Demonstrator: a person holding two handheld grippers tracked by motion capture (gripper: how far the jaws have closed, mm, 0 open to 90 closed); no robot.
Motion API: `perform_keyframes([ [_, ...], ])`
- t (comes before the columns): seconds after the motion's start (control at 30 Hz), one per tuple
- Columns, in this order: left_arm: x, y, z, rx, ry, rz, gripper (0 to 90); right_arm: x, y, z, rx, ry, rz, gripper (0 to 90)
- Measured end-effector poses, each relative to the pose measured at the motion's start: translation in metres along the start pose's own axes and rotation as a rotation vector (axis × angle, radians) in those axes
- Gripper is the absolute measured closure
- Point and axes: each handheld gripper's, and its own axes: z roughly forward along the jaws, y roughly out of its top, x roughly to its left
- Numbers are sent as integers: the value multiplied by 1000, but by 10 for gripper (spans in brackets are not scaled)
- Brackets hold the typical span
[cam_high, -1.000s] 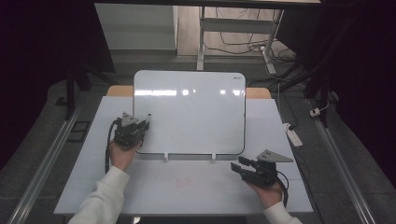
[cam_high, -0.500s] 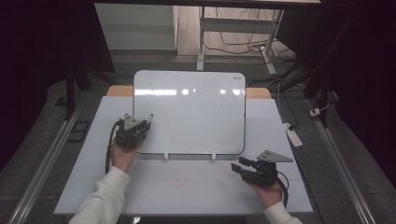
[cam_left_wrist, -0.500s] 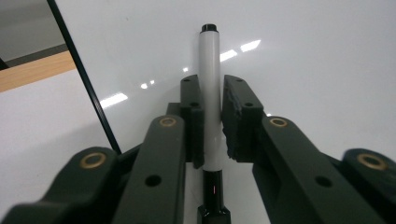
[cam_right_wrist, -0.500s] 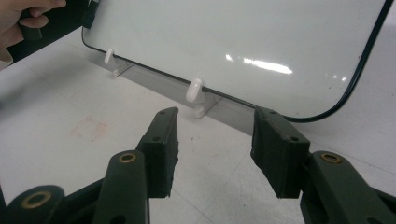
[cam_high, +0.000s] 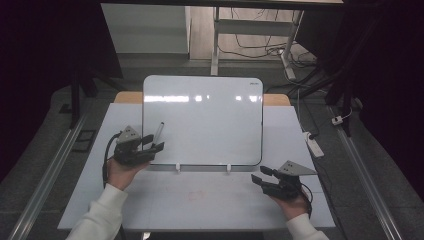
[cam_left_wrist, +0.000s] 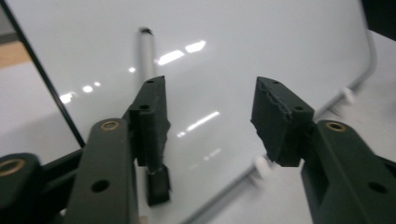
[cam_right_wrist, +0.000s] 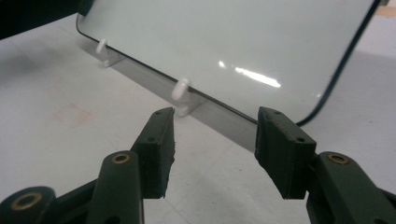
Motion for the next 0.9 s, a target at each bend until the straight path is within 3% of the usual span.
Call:
perform_keyframes([
  [0.13,-4,-11,-11,26,-47,5,379,-5,-2,-6,-14,-15,-24,459],
  [0.37,-3,-38,-30,28,-107,-29,328,-10,-5,-13,-19,-53,-69,455],
  [0.6,3,-69,-40,49,-111,-71,312,-16,-11,-20,8,-107,-108,446],
  [0.77,-1,-84,-41,76,-91,-55,287,-20,-16,-25,20,-121,-114,425],
  [0.9,-5,-85,-40,86,-85,-29,261,-23,-21,-26,36,-125,-109,406],
])
